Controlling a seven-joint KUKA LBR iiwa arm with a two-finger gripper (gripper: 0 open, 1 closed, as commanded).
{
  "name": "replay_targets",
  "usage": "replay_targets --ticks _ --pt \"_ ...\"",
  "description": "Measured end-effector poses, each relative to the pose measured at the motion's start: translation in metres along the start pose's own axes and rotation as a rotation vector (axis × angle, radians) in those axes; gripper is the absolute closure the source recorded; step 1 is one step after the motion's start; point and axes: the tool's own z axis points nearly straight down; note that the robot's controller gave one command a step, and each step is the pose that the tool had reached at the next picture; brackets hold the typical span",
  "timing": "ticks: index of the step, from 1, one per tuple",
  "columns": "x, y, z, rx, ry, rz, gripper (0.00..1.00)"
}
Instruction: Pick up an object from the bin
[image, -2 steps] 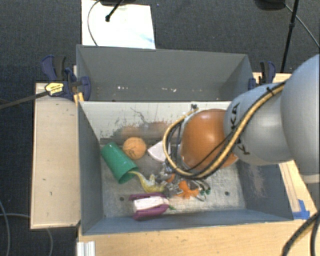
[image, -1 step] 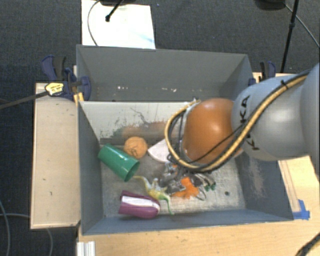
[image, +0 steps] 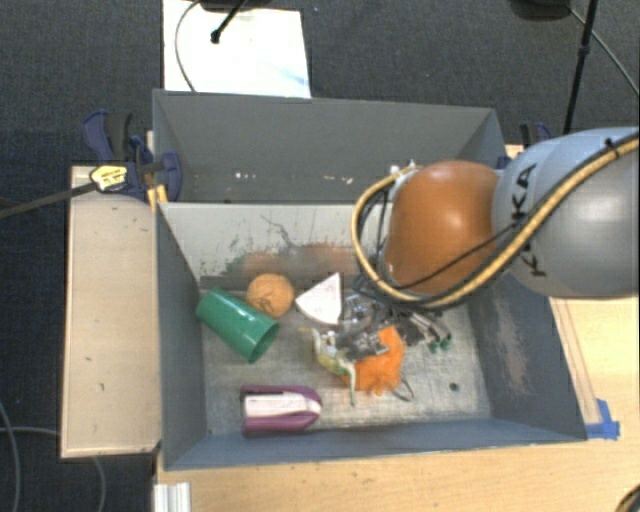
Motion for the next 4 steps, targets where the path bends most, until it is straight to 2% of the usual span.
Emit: replay_targets --ticks 1,2,3,4 --pt "0.015 0.01 -0.043 -0.003 0.012 0.002 1.0" --pt "0.059 -0.038 -0.02 -0.003 0.007 -0.013 1.0" --pt "0.059 -0.038 -0.02 -0.003 0.007 -0.011 1.0" --pt "0.041 -0.035 -0.061 -0.003 0.011 -0.024 1.0"
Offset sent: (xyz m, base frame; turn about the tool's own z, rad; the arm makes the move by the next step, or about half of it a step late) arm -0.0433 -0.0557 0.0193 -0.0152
